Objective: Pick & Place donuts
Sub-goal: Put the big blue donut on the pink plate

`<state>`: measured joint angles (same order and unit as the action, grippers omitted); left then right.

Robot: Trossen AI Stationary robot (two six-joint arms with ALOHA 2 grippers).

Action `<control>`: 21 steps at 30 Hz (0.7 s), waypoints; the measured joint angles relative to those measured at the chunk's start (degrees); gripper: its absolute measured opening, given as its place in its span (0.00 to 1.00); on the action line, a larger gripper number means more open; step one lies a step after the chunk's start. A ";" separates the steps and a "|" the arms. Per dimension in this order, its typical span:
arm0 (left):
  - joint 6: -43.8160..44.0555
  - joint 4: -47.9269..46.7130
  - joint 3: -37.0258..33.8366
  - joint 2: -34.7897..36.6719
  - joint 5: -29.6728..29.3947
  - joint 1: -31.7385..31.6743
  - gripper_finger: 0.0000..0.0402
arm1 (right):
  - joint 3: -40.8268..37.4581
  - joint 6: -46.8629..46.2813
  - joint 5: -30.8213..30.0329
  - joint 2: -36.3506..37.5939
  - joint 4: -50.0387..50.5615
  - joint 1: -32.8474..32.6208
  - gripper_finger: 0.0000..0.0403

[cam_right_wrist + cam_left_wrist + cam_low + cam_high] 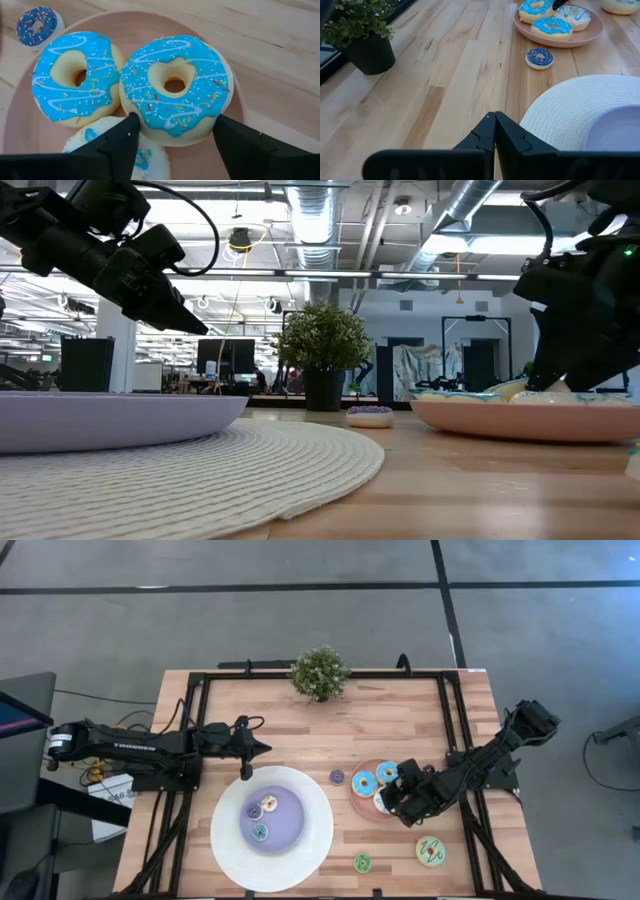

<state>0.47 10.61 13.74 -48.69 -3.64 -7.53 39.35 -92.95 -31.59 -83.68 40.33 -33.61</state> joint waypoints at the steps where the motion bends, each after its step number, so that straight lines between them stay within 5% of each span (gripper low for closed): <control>1: 0.00 0.00 0.00 0.00 0.00 0.00 0.00 | 0.00 -0.02 0.07 0.01 -0.01 0.00 0.62; 10: 0.00 0.00 0.00 0.00 0.00 0.00 0.00 | 0.07 0.38 1.86 3.21 0.10 0.00 0.73; 21: -0.33 0.00 0.00 0.00 0.02 0.00 0.00 | 0.11 1.52 2.26 9.40 1.83 0.00 0.74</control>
<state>0.14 10.61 13.74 -48.69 -3.62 -7.53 39.46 -91.44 -29.33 -74.28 42.16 -33.61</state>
